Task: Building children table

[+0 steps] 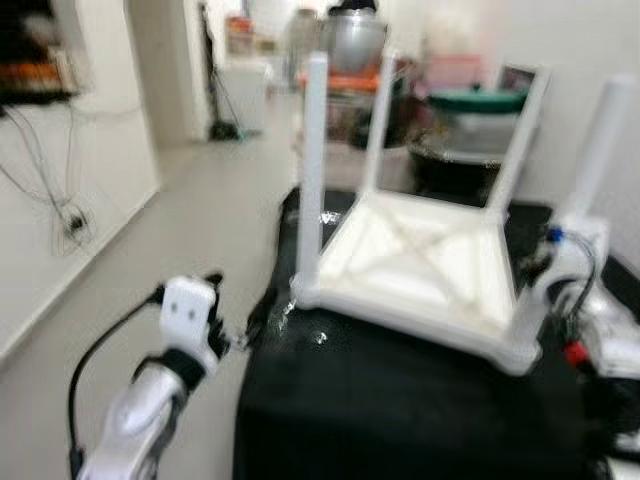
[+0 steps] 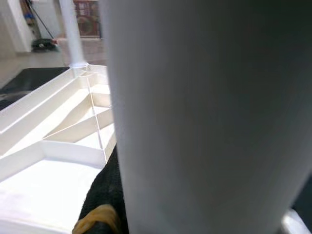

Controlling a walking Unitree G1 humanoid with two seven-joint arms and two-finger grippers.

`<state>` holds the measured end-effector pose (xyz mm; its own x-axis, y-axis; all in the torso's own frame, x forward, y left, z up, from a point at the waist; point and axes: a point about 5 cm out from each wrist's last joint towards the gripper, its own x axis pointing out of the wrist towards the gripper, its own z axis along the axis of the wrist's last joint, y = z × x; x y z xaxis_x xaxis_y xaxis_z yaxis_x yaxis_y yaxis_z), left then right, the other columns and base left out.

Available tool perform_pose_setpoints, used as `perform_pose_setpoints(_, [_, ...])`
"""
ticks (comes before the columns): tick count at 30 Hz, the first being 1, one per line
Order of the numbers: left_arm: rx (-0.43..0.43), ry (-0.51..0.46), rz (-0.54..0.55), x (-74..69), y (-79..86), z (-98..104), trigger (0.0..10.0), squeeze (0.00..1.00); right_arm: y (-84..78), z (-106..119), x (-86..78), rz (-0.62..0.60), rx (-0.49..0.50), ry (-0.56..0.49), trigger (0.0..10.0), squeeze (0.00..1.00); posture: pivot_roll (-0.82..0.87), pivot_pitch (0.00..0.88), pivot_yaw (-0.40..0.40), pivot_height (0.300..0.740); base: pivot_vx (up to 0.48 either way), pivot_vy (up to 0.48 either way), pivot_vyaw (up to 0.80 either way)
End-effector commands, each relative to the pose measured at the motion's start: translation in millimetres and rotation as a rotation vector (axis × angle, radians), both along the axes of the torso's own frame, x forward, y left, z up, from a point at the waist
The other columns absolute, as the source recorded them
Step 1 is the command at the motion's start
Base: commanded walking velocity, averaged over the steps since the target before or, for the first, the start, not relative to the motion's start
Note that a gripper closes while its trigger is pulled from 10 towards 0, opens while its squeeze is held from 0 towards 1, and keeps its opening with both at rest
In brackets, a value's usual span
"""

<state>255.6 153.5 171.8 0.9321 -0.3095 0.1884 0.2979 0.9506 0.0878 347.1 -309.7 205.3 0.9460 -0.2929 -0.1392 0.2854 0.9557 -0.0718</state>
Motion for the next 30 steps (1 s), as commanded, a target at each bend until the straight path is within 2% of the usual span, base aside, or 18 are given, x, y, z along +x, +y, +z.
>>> perform_pose_setpoints(1, [0.012,0.004,-0.004,3.0,-1.2,0,10.0,0.0,2.6,-30,-3.3,0.007,0.022,0.16,0.0,0.0,0.05,0.0,-0.064,0.74,0.0,0.0,0.0])
perform_pose_setpoints(3, [0.012,0.004,-0.004,3.1,-1.3,0,10.0,0.0,2.6,-30,-3.2,0.006,0.022,0.16,0.0,0.0,0.05,0.0,-0.064,0.74,0.0,0.0,0.0])
perform_pose_setpoints(14, [0.011,0.001,-0.007,4.0,-3.0,0,10.0,0.0,3.7,-32,-4.0,0.005,0.025,0.162,0.0,0.0,0.05,0.0,-0.064,0.74,0.0,-0.399,0.0])
perform_pose_setpoints(30, [0.008,0.005,0.012,6.1,-3.2,-2,10.0,0.0,11.8,-41,-4.1,0.013,0.051,0.17,0.0,0.0,0.05,0.0,-0.07,0.74,0.0,0.0,0.0])
